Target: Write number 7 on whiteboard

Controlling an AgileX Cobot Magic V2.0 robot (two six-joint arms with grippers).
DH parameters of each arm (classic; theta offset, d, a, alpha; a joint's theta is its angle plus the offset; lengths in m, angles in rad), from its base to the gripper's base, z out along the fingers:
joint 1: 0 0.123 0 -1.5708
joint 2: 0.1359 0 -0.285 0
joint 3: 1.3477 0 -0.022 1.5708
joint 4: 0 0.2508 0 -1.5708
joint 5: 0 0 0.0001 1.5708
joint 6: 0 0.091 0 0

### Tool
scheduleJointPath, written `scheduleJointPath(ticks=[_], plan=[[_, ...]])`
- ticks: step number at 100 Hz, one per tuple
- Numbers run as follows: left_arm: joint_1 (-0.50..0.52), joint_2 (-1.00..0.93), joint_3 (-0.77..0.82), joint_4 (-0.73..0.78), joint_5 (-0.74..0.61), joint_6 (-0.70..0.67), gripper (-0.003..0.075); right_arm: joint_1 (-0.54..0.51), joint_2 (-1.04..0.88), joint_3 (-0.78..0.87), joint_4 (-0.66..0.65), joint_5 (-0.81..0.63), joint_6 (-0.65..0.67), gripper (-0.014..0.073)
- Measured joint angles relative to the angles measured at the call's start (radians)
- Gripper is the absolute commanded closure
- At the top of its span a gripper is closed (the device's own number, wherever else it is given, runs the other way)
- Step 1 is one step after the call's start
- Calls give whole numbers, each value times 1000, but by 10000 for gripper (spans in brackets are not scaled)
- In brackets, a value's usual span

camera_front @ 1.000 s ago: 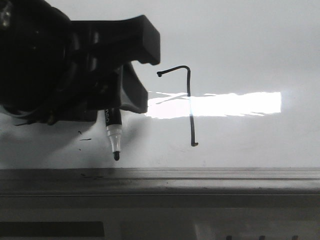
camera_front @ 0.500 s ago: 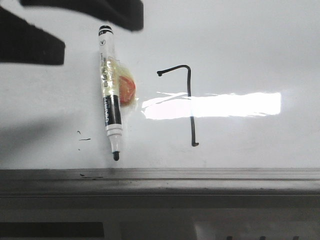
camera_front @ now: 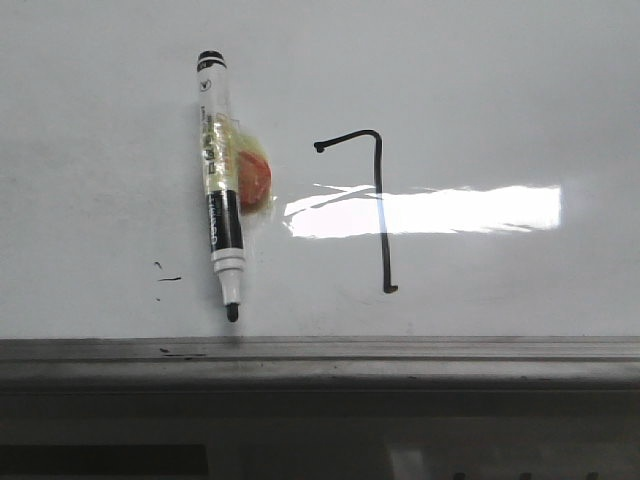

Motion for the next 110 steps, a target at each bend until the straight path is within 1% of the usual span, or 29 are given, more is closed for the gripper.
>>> scheduleJointPath(ticks=[8, 19, 64, 69, 81, 88, 93, 95, 100, 102, 105, 110], plan=[[-8, -26, 18, 0, 0, 2, 741, 0, 0, 0, 13, 39, 2, 657], [-10, -35, 29, 0, -2, 2, 741, 0, 0, 0, 19, 57, 6, 657], [-10, -35, 31, 0, -4, 2, 741, 0, 0, 0, 20, 65, 10, 657], [-10, -35, 39, 25, -7, 2, 741, 0, 0, 0, 21, 65, 10, 657], [11, -35, 82, 157, -34, 2, 741, 0, 0, 0, 21, 65, 12, 657], [50, -35, 131, 261, -49, -2, 741, 0, 0, 0, 21, 65, 12, 657], [92, -35, 169, 367, -52, -36, 741, 0, 0, 0, 21, 65, 12, 657], [113, -35, 187, 397, -52, -63, 741, 0, 0, 0, 21, 65, 12, 657], [171, -35, 228, 535, -52, -151, 741, 0, 0, 0, 21, 65, 12, 657], [199, -35, 240, 571, -49, -198, 741, 0, 0, 0, 21, 65, 12, 657], [250, -35, 268, 667, -47, -267, 741, 0, 0, 0, 21, 65, 12, 657], [329, -35, 307, 802, -40, -419, 741, 0, 0, 0, 21, 65, 12, 657]])
